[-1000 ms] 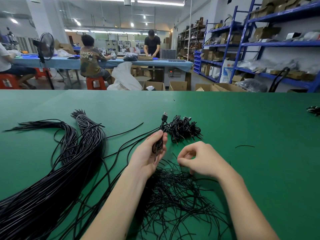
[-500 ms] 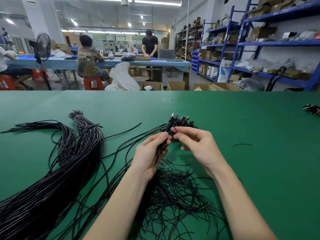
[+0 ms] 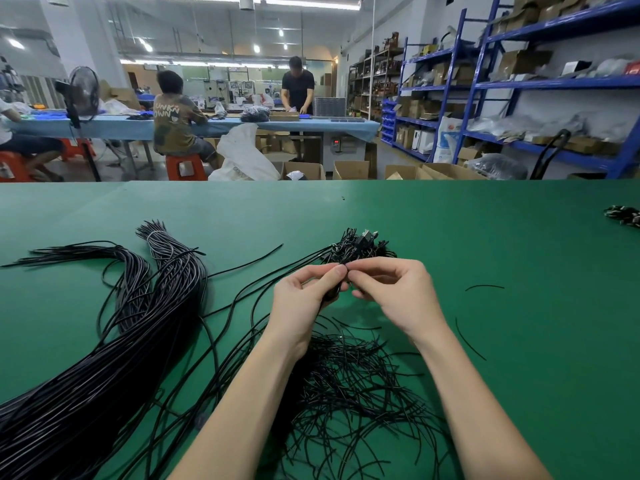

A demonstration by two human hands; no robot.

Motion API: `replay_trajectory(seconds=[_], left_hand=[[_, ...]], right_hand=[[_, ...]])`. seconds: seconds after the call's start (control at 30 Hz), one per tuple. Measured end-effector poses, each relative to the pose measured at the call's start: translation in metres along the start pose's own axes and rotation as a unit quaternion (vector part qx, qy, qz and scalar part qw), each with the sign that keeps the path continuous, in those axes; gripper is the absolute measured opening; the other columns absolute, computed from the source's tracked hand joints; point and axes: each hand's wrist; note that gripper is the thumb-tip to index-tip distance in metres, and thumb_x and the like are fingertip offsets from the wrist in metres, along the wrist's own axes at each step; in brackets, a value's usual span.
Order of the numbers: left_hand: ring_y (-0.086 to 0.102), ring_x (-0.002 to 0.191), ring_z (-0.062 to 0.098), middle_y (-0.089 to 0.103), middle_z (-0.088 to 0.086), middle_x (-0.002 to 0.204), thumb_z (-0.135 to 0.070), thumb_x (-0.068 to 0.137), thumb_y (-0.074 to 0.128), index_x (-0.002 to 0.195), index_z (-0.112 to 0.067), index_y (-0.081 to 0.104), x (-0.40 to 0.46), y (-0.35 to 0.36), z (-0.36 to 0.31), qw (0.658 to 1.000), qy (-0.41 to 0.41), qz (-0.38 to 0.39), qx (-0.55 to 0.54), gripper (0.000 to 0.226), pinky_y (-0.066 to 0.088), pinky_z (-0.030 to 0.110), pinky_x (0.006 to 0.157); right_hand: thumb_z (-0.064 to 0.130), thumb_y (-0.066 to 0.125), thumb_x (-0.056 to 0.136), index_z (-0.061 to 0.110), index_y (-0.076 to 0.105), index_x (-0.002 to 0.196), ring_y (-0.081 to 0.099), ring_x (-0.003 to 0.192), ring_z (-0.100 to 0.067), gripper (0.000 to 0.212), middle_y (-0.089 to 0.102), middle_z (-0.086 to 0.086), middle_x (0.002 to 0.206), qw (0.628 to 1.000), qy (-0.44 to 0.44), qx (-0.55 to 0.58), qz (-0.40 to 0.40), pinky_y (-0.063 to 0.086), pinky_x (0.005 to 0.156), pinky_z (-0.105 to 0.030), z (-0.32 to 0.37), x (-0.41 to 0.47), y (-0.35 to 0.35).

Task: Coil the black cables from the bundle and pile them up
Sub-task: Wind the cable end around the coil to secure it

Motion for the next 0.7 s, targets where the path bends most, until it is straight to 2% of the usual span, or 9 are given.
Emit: replay_trajectory(seconds=[0.07,0.2,0.3,0.37,0.43,0.5,0.6,0.7], left_hand=[[0.066,0.071,0.012,0.074,0.010,0.076,-0.012,0.084,0.078,0.084,-0.012,0.080,0.000,0.001,0.000,1.000,0.008,0.002,0.004,0.002,0.055,0.021,0.072],[0.064,0.064,0.008,0.073,0.009,0.073,-0.016,0.086,0.077,0.086,-0.010,0.080,0.000,0.004,-0.001,0.999,0.039,-0.006,0.029,0.007,0.053,0.018,0.067],[0.063,0.061,0.006,0.073,0.007,0.069,-0.017,0.088,0.075,0.084,-0.010,0.078,0.000,0.005,-0.002,0.997,0.056,-0.027,0.049,0.009,0.053,0.016,0.064],[0.065,0.063,0.007,0.073,0.007,0.070,-0.017,0.090,0.073,0.084,-0.010,0.076,0.000,0.005,-0.003,0.997,0.053,-0.029,0.056,0.010,0.053,0.016,0.065],[0.066,0.066,0.008,0.074,0.006,0.071,-0.016,0.092,0.071,0.085,-0.011,0.074,-0.001,0.005,-0.003,0.998,0.041,-0.012,0.052,0.009,0.054,0.017,0.068],[0.065,0.066,0.008,0.073,0.004,0.072,-0.016,0.092,0.070,0.087,-0.011,0.071,-0.002,0.006,-0.004,0.999,0.029,0.005,0.040,0.007,0.053,0.020,0.073],[0.066,0.069,0.010,0.075,0.008,0.081,-0.014,0.092,0.069,0.094,-0.011,0.069,-0.002,0.007,-0.006,0.999,0.017,0.020,0.023,0.004,0.053,0.021,0.074],[0.069,0.070,0.009,0.076,0.006,0.083,-0.013,0.091,0.069,0.098,-0.011,0.067,-0.002,0.006,-0.007,0.999,-0.005,0.038,0.006,0.007,0.055,0.018,0.071]], right_hand=[[0.009,0.080,0.085,0.026,0.082,0.084,0.076,0.072,-0.014,0.017,0.078,0.005,0.077,0.998,-0.032,-0.051,-0.024,0.063,0.077,-0.033,0.000,0.000,0.000],[0.010,0.080,0.082,0.031,0.081,0.078,0.071,0.069,0.002,0.021,0.074,0.019,0.070,0.985,-0.100,-0.134,-0.042,0.052,0.067,-0.010,0.002,-0.004,0.004],[0.009,0.079,0.084,0.031,0.081,0.081,0.071,0.070,0.000,0.022,0.076,0.016,0.072,0.988,-0.090,-0.123,-0.019,0.054,0.069,-0.012,0.002,-0.003,0.003],[0.005,0.077,0.086,0.026,0.081,0.086,0.071,0.069,-0.006,0.021,0.078,0.008,0.075,0.996,-0.049,-0.078,0.003,0.055,0.071,-0.017,0.001,-0.002,0.002],[-0.003,0.073,0.088,0.013,0.077,0.091,0.069,0.067,-0.013,0.017,0.078,-0.004,0.079,0.999,0.010,0.028,0.026,0.056,0.069,-0.022,0.000,-0.002,0.001],[-0.004,0.072,0.089,0.006,0.071,0.092,0.066,0.065,-0.014,0.011,0.078,-0.010,0.079,0.991,0.069,0.110,0.033,0.056,0.064,-0.020,-0.002,-0.002,-0.001],[0.003,0.072,0.091,0.003,0.072,0.093,0.061,0.063,-0.009,0.002,0.076,-0.006,0.081,0.977,0.146,0.140,0.070,0.052,0.059,-0.017,-0.003,-0.002,-0.007],[0.006,0.070,0.092,0.005,0.079,0.086,0.058,0.061,-0.007,0.011,0.066,-0.001,0.073,0.950,0.217,0.196,0.107,0.051,0.055,-0.015,-0.007,-0.001,-0.013]])
Point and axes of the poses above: each hand's wrist, its own x-axis towards the middle knuckle, its own y-axis out of the palm, z = x × y
